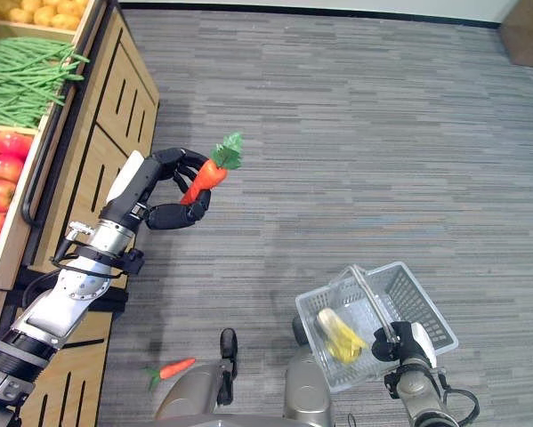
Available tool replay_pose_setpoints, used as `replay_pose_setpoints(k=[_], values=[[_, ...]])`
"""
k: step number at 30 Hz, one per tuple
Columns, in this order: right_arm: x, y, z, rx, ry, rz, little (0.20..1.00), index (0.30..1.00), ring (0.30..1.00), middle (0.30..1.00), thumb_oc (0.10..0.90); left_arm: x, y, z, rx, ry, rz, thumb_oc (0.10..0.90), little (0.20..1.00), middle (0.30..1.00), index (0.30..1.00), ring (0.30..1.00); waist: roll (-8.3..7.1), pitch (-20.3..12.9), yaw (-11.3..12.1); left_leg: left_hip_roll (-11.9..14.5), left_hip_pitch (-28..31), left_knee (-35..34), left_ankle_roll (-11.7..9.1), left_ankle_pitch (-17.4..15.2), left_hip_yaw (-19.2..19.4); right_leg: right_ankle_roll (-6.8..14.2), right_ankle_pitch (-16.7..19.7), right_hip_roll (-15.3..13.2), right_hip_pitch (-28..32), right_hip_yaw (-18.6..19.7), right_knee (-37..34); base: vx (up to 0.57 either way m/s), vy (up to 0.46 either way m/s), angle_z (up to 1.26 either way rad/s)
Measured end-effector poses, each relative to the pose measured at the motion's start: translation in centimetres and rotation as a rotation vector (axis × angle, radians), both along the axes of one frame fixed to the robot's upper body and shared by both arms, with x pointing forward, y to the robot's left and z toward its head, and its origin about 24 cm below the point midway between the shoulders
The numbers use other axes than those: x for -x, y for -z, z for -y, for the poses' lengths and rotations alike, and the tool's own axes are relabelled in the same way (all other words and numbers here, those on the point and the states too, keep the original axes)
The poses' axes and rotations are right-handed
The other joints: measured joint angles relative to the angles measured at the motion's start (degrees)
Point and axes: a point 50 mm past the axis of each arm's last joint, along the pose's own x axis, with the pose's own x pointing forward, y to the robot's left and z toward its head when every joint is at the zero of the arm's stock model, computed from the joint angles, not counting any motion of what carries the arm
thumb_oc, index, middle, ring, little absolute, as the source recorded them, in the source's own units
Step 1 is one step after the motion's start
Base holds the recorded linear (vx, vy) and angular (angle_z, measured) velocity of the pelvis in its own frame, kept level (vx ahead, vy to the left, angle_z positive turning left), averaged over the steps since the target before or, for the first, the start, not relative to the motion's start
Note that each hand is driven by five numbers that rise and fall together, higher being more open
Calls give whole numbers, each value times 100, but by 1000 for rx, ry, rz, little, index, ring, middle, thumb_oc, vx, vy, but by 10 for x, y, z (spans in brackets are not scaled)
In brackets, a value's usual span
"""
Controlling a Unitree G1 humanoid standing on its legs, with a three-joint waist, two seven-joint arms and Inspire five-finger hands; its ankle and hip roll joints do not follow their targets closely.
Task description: Get the vegetables into the basket
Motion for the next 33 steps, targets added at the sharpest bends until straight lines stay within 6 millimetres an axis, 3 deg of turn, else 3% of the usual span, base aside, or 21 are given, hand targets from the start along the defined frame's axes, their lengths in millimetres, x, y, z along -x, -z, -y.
replay_pose_setpoints(k=[1, 4, 5, 7, 9, 11, 14, 23, 27, 29, 33], values=[[-5, -1, -1, -1, -3, 3, 300, 300, 300, 300, 400, 2, 1, -8, 2, -36, -1, 400, 300, 300, 300, 300, -9, 18, 134, 109, 152, -185, 14, 100, 288, -311, 242, 75, -126, -1147, 16, 7, 105, -80], [-8, -1, -2, 1, -13, 1, 300, 300, 300, 300, 400, 5, 3, -15, -2, -65, -12, 400, 300, 300, 300, 300, -26, 15, 195, 154, 352, -281, 105, 36, 648, -260, 447, 83, -4, -1638, -220, 25, 66, -68], [-5, 0, -3, 0, -17, -11, 300, 300, 300, 300, 400, 6, 4, -16, 4, -70, -15, 400, 300, 300, 300, 300, -6, 11, 181, 185, 430, -328, 131, 44, 684, -294, 211, 67, -23, -1781, -37, 45, 13, -39], [5, 3, -1, 4, -5, -36, 300, 300, 300, 300, 400, 7, 5, -16, 25, -80, -12, 400, 300, 300, 300, 300, 18, -38, 186, 264, 537, -380, 56, 28, 722, -205, -195, -20, -10, -1594, 477, 51, 5, -21], [14, 7, -1, 2, -2, -56, 300, 300, 300, 300, 400, 7, 2, -19, 12, -86, -6, 400, 300, 300, 300, 300, -66, -117, 169, 246, 587, -432, -126, 99, 746, -130, -293, -94, 225, -1296, 172, 56, -34, -8], [16, 7, 0, 3, 0, -63, 300, 300, 300, 300, 400, 8, 5, -20, 12, -87, -15, 400, 300, 300, 300, 300, -41, -136, 174, 264, 671, -524, -199, 151, 794, -192, -224, -13, 476, -1305, -266, 35, -59, -16], [12, 6, 1, 5, -5, -55, 300, 300, 300, 300, 400, 11, 11, -19, 0, -65, -52, 400, 300, 300, 300, 300, 125, -233, 107, 472, 768, -603, -343, 201, 814, -306, -89, 227, 677, -1302, -632, 37, -179, -12], [14, -7, 30, 79, 24, -67, 300, 300, 300, 300, 400, 12, 13, -17, -3, -44, -71, 400, 300, 300, 300, 300, 299, -356, 144, 626, 784, -605, -511, 247, 767, -366, -150, 368, 715, -1343, -635, 18, -107, 1], [8, -24, 50, 149, 9, -49, 300, 300, 300, 300, 400, 12, 15, -14, 1, -19, -94, 400, 300, 300, 300, 300, 329, -406, 134, 619, 785, -605, -520, 256, 769, -370, -149, 368, 714, -1328, -664, 9, -67, -1], [-5, -41, 64, 209, -9, -12, 300, 300, 300, 300, 400, 14, 15, -9, 0, 21, -112, 400, 300, 300, 300, 300, 347, -485, 125, 622, 788, -605, -518, 257, 774, -405, -121, 370, 716, -1322, -663, 0, 0, 0], [-28, -69, 73, 316, -135, 46, 300, 300, 300, 300, 400, 18, 14, 0, -4, 86, -123, 400, 300, 300, 300, 300, 355, -495, 122, 615, 806, -605, -517, 261, 795, -421, -100, 370, 722, -1288, -657, 8, -2, -2]])
